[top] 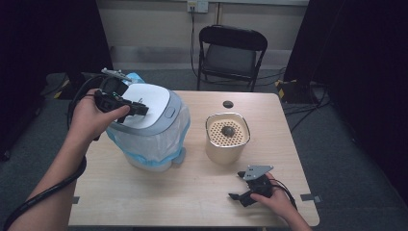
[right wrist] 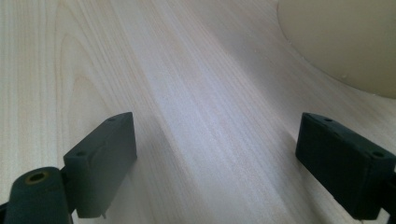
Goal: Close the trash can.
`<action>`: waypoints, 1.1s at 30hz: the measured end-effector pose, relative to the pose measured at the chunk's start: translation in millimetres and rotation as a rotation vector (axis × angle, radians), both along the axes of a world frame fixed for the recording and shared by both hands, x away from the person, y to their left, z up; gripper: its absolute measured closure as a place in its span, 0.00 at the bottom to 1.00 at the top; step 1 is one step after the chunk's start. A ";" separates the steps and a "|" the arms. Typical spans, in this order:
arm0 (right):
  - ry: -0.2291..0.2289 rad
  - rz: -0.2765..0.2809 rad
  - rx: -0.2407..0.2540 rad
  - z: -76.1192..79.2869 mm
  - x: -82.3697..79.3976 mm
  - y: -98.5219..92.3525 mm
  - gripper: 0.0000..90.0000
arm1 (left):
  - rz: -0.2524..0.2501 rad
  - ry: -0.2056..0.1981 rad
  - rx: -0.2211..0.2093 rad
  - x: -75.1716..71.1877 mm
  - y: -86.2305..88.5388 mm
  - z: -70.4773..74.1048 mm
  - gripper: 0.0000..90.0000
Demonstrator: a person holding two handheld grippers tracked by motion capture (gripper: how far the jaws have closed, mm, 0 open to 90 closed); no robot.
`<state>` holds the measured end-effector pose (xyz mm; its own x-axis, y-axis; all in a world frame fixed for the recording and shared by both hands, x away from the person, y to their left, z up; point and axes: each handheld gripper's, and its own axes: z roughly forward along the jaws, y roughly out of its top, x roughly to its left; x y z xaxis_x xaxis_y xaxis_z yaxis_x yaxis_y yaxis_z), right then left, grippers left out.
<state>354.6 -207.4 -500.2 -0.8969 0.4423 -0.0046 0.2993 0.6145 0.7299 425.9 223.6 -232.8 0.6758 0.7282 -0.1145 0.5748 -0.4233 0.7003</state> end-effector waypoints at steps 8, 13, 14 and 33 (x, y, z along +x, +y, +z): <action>-0.001 0.003 -0.001 -0.1 -0.1 0.0 0.13 | 0.021 0.005 0.018 1.9 -14.5 -3.3 0.95; 0.002 0.002 -0.001 -0.1 -0.3 0.1 0.13 | -0.026 0.000 0.032 -0.4 -25.2 -2.9 0.95; 0.002 0.002 -0.001 -0.1 -0.2 0.1 0.13 | -0.034 -0.009 0.037 -1.1 -27.3 -2.4 0.93; 0.000 0.004 -0.001 -0.1 -0.1 0.0 0.13 | -0.120 -0.051 -0.015 -47.2 5.8 3.9 0.21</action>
<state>354.5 -207.4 -500.3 -0.8984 0.4392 -0.0052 0.2970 0.6162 0.7294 378.6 229.4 -228.9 0.7631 0.6403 -0.0880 0.4841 -0.4760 0.7343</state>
